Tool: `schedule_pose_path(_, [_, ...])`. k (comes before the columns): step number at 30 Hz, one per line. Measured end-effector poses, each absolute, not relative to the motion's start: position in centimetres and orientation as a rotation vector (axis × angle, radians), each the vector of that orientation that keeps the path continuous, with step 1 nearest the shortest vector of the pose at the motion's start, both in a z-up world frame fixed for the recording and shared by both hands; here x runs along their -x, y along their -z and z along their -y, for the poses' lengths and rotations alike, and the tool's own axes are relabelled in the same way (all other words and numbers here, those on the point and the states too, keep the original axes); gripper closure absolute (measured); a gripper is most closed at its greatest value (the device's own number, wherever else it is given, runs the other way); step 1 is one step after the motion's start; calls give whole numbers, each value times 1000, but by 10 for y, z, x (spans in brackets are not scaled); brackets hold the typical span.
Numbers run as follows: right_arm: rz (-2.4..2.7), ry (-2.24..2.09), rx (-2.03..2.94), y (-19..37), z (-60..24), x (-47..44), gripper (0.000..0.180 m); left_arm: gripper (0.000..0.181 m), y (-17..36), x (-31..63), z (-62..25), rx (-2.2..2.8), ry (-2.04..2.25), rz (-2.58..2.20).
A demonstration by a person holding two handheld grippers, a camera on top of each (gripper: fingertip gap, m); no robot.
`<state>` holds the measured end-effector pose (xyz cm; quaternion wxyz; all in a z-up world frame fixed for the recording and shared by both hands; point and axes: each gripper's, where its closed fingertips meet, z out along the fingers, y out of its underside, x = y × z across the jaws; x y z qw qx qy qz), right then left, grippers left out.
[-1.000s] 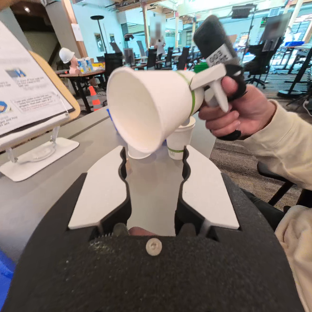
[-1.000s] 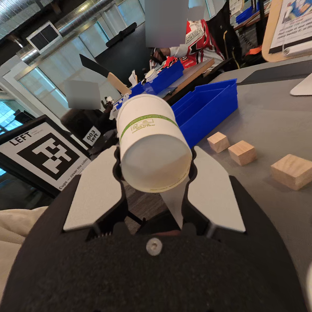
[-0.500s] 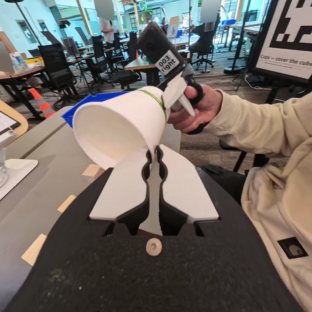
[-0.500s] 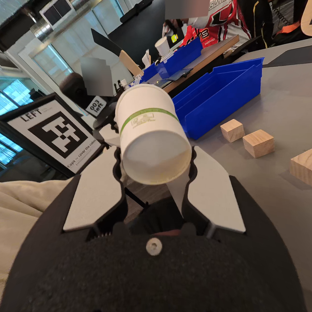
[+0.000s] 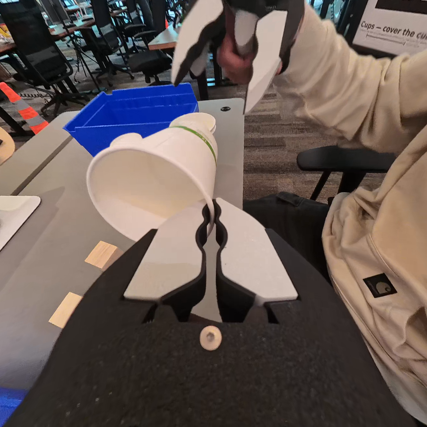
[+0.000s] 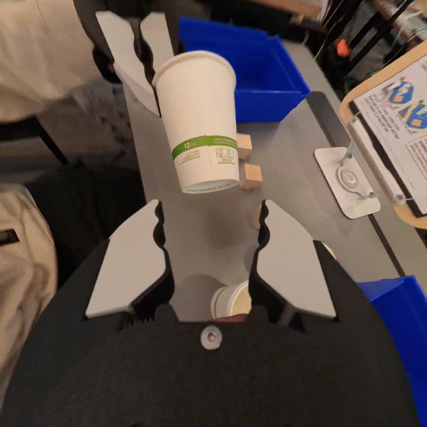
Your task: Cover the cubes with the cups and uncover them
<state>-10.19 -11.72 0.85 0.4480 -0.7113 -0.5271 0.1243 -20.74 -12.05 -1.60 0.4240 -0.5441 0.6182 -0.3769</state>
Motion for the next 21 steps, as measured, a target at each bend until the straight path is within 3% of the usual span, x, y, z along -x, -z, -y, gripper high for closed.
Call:
schedule_pose_path(10, [1752, -384, 1981, 35, 93, 168, 96, 179, 39, 198, 131, 1385, 887, -1691])
schedule_pose_path(18, [1711, -572, 2002, 44, 94, 176, 100, 176, 37, 194, 129, 1387, 845, -1651])
schedule_pose_path(21, [1563, -598, 1951, 27, 88, 164, 100, 139, 17, 197, 125, 1341, 867, -1484])
